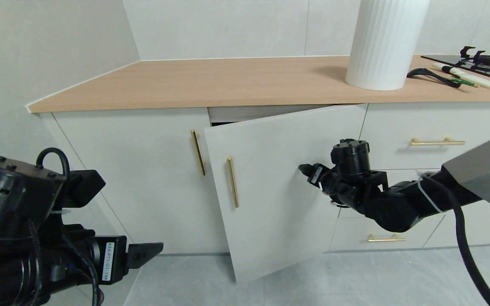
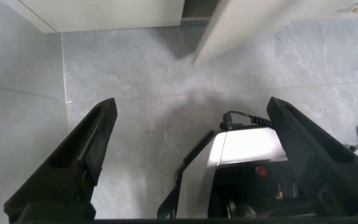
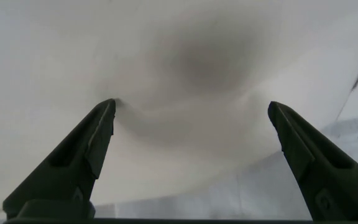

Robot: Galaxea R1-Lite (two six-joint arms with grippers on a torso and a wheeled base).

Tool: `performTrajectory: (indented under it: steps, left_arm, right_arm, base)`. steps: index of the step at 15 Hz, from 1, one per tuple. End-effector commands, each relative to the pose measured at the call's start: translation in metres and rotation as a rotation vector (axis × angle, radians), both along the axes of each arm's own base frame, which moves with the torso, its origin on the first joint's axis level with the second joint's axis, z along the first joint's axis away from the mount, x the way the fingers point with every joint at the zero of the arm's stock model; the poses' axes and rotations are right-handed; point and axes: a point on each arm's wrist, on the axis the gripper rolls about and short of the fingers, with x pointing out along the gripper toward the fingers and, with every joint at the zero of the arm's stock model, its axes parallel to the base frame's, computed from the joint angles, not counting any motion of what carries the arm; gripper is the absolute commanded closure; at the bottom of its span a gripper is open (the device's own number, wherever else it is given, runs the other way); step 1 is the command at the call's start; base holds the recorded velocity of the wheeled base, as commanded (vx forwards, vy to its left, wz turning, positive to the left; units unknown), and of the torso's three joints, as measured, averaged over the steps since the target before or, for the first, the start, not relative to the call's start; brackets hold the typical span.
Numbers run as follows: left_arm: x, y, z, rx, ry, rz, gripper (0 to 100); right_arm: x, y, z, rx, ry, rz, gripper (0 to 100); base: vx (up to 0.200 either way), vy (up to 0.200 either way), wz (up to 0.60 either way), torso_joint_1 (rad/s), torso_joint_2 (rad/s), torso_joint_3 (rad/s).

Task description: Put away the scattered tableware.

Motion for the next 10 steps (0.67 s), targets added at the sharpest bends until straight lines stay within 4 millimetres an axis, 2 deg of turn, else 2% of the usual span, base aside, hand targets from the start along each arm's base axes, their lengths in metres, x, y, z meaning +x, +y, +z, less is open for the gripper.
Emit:
performTrajectory:
  steps: [1,5,10]
  left_arm:
    - [0.0,0.0,0.0,-0.001,-0.001,0.0,0]
    - [-0.001,0.0,-0.001,0.002,0.001,-0.001,0]
    - [-0.001,0.0,0.0,0.001,0.0,-0.001,0]
  right_arm:
    - [0.01,0.004,-0.007,-0.007,-0.006,-0.031,0]
    - [0.028,0.005,-0.013,-0.008,-0.039,-0.136,0]
    - [0.041,0.002,-0.019,-0.013,-0.08,-0.206,0]
  base:
    - [0.0,0.0,0.0,0.0,0.0,0.0]
    - [0.0,0.0,0.0,0.0,0.0,0.0]
    - [0.0,0.0,0.0,0.0,0.0,0.0]
